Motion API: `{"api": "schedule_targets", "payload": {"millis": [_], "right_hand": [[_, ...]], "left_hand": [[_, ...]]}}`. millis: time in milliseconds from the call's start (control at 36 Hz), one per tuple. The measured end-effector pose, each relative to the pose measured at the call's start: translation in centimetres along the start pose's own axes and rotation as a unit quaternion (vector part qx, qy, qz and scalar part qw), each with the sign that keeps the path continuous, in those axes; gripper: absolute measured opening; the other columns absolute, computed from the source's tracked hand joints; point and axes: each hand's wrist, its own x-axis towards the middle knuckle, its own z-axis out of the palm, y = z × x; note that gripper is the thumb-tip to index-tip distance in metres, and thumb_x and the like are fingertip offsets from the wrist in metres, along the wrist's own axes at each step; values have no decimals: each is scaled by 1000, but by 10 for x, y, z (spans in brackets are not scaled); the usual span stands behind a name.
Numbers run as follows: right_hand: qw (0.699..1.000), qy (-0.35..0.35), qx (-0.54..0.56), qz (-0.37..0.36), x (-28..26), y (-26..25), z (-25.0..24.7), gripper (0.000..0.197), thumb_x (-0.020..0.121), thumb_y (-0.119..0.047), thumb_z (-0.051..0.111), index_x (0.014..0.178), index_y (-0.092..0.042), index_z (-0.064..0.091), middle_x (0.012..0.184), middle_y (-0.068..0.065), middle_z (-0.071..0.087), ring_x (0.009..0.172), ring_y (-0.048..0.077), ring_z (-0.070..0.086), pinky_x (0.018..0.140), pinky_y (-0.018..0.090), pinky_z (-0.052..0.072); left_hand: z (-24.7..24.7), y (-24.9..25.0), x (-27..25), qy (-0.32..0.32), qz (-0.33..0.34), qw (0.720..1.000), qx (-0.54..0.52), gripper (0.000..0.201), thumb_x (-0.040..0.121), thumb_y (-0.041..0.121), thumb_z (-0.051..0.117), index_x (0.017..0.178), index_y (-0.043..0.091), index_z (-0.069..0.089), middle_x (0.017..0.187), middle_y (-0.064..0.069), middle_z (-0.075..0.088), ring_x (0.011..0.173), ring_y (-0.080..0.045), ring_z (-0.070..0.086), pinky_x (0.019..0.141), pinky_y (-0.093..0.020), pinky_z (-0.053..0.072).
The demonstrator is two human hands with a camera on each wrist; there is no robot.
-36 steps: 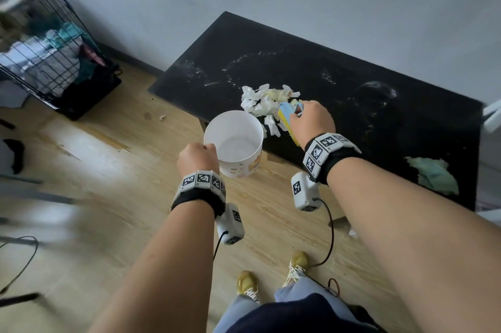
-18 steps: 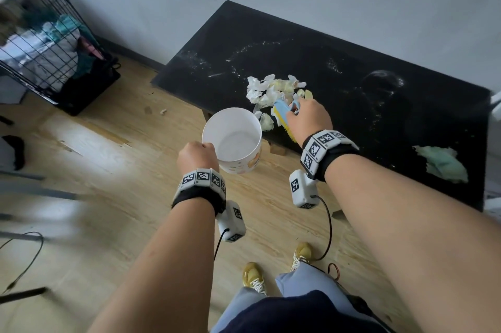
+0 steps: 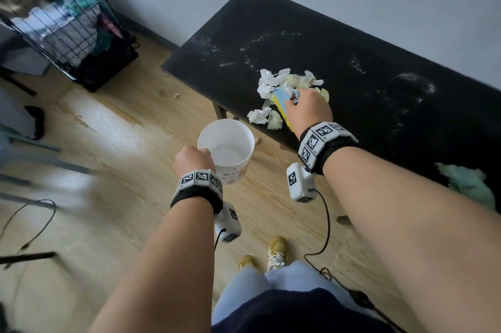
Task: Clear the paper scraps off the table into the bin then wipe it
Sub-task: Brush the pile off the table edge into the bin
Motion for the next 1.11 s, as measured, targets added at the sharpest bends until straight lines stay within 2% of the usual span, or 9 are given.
{"api": "schedule_targets", "payload": {"millis": [111, 250, 361, 444, 583, 806, 917, 1000, 1111], "right_hand": [[1000, -13, -11, -13, 10, 2, 5, 23, 94, -25, 50, 95, -7, 65, 96, 9, 65, 83, 25, 62, 66, 30, 45], [999, -24, -31, -32, 18, 3, 11, 18, 94, -23, 51, 96, -10, 63, 99, 6, 63, 85, 23, 60, 67, 31, 46], [998, -27, -40, -41, 23, 3, 19, 16, 94, -23, 51, 92, -11, 61, 90, 3, 60, 77, 21, 57, 66, 32, 49], [998, -31, -45, -44, 29, 5, 24, 15, 95, -24, 51, 90, -13, 60, 85, 0, 53, 76, 19, 53, 64, 32, 46], [997, -34, -48, -42, 36, 6, 31, 13, 94, -24, 51, 85, -17, 56, 85, -1, 52, 76, 18, 53, 62, 30, 42], [997, -31, -53, -46, 40, 5, 35, 22, 94, -27, 52, 75, -15, 49, 80, 1, 53, 71, 20, 51, 59, 28, 35], [997, -42, -42, -44, 42, 5, 35, 22, 93, -25, 51, 74, -15, 50, 80, 1, 53, 72, 20, 51, 60, 28, 35], [996, -58, -38, -51, 42, 4, 35, 24, 92, -25, 51, 70, -15, 49, 82, 3, 54, 73, 21, 52, 60, 28, 35], [994, -80, -42, -60, 37, 3, 33, 41, 93, -27, 52, 56, -22, 35, 80, 2, 52, 69, 19, 50, 54, 25, 30]], "left_hand": [[12, 7, 3, -4, -12, 1000, 6, 38, 93, 15, 49, 58, 3, 42, 71, -14, 53, 72, -31, 54, 63, -31, 42], [27, 17, 6, -32, -16, 999, 31, 23, 95, 16, 48, 79, 2, 57, 87, -18, 63, 87, -35, 63, 66, -32, 44], [37, 22, 14, -46, -23, 998, 45, 23, 95, 16, 47, 88, 0, 63, 96, -20, 67, 92, -36, 65, 66, -33, 44], [44, 27, 20, -55, -22, 997, 53, 27, 96, 16, 46, 97, -2, 66, 102, -21, 67, 96, -36, 64, 68, -33, 44], [52, 37, 30, -71, -19, 996, 44, 24, 96, 13, 45, 97, -1, 65, 103, -19, 66, 97, -36, 63, 69, -33, 43], [65, 51, 39, -76, -9, 997, 11, 20, 94, 12, 47, 78, 5, 57, 98, -20, 67, 93, -35, 65, 71, -33, 48], [70, 56, 38, -80, -7, 997, 10, 22, 93, 14, 47, 79, 3, 60, 97, -20, 68, 92, -35, 65, 68, -32, 46], [72, 57, 37, -85, -6, 996, 4, 24, 93, 13, 47, 89, -3, 65, 99, -21, 68, 93, -36, 66, 72, -34, 50], [73, 56, 34, -81, -1, 997, 0, 25, 93, 13, 48, 90, -6, 64, 100, -21, 68, 94, -36, 66, 72, -35, 52]]}}
